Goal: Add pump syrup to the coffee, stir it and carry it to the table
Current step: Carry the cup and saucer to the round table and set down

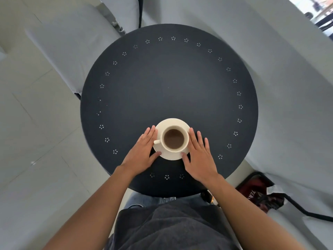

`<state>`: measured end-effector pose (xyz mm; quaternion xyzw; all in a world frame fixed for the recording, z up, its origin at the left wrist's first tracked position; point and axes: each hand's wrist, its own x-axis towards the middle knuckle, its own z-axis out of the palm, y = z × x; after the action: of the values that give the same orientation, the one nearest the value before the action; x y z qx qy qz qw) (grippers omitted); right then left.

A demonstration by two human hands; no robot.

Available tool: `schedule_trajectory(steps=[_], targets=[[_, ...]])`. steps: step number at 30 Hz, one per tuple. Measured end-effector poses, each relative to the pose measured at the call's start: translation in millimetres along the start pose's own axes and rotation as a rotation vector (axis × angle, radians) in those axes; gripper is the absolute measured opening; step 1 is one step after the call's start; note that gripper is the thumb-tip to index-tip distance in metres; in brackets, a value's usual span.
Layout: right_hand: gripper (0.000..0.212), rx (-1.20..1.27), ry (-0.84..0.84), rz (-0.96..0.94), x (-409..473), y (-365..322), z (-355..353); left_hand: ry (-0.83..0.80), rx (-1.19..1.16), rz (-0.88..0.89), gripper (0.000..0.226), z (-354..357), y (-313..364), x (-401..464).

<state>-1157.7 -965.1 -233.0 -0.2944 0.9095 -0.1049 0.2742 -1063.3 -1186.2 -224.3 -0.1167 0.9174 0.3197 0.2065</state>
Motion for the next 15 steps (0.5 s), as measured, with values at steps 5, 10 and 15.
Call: schedule_trajectory(steps=[5, 10, 15], targets=[[0.079, 0.035, 0.005, -0.010, 49, -1, -25, 0.020, -0.007, -0.006, 0.084, -30, -7, 41], [0.077, 0.030, 0.002, -0.005, 99, -4, -48, 0.030, 0.007, -0.011, 0.084, -63, -17, 86], [0.077, 0.014, 0.010, 0.009, 130, -7, -59, 0.021, 0.017, -0.021, 0.084, -84, -21, 111]])
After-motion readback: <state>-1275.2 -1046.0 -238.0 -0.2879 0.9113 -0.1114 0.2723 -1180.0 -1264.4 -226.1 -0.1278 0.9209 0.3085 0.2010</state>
